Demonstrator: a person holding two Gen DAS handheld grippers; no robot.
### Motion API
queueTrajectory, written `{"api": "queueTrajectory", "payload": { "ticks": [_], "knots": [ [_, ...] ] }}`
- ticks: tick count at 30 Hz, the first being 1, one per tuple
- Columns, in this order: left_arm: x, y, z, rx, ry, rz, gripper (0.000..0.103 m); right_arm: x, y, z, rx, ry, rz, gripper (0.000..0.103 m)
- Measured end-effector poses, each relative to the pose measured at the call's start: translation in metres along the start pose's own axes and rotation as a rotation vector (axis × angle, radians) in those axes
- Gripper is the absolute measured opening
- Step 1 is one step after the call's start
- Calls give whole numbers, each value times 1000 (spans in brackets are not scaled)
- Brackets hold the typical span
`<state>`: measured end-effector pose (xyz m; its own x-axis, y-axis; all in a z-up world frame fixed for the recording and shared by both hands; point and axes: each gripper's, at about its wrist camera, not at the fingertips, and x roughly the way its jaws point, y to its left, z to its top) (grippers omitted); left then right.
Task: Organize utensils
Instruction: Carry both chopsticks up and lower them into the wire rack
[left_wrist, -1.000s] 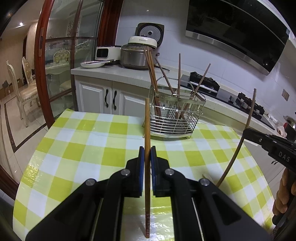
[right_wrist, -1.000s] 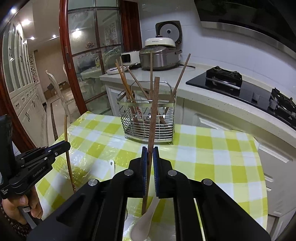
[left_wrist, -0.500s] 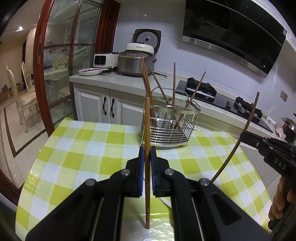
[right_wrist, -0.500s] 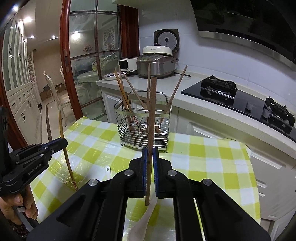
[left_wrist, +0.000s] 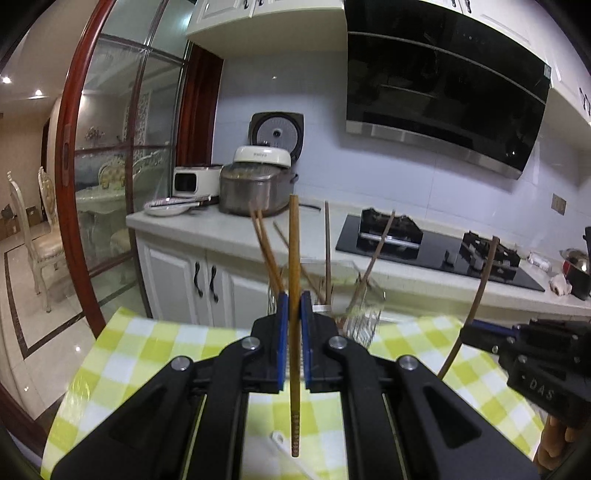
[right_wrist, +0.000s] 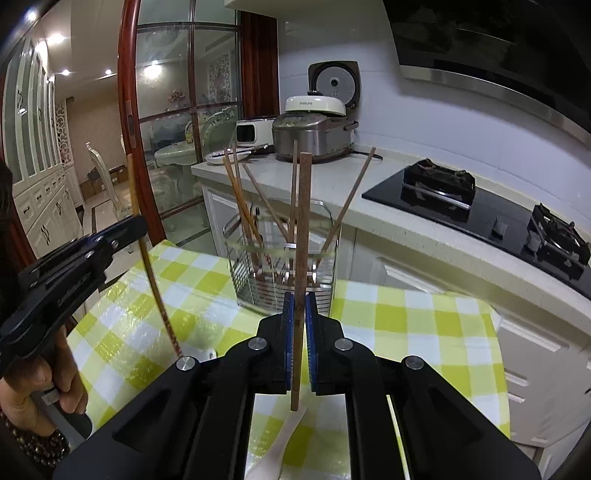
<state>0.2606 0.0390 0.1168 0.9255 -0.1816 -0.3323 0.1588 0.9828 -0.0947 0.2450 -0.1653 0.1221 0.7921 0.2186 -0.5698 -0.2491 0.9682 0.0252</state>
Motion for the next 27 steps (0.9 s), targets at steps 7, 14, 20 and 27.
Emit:
{"api": "queueTrajectory", "payload": {
  "ticks": [7,14,20,27],
  "knots": [
    [19,-5,43,9,-47,-24,7,0,-4,40,-21,-34,-4,8],
    [33,-7,73,-7,-90,-37,7,-3,-6,86,-35,-107,-29,8],
    [42,-10,93,-9,-133,-36,7,0,-8,120,-32,-167,-27,8],
    [56,-6,109,-36,-189,-29,7,8,-9,149,-33,-237,-24,8]
  ]
}}
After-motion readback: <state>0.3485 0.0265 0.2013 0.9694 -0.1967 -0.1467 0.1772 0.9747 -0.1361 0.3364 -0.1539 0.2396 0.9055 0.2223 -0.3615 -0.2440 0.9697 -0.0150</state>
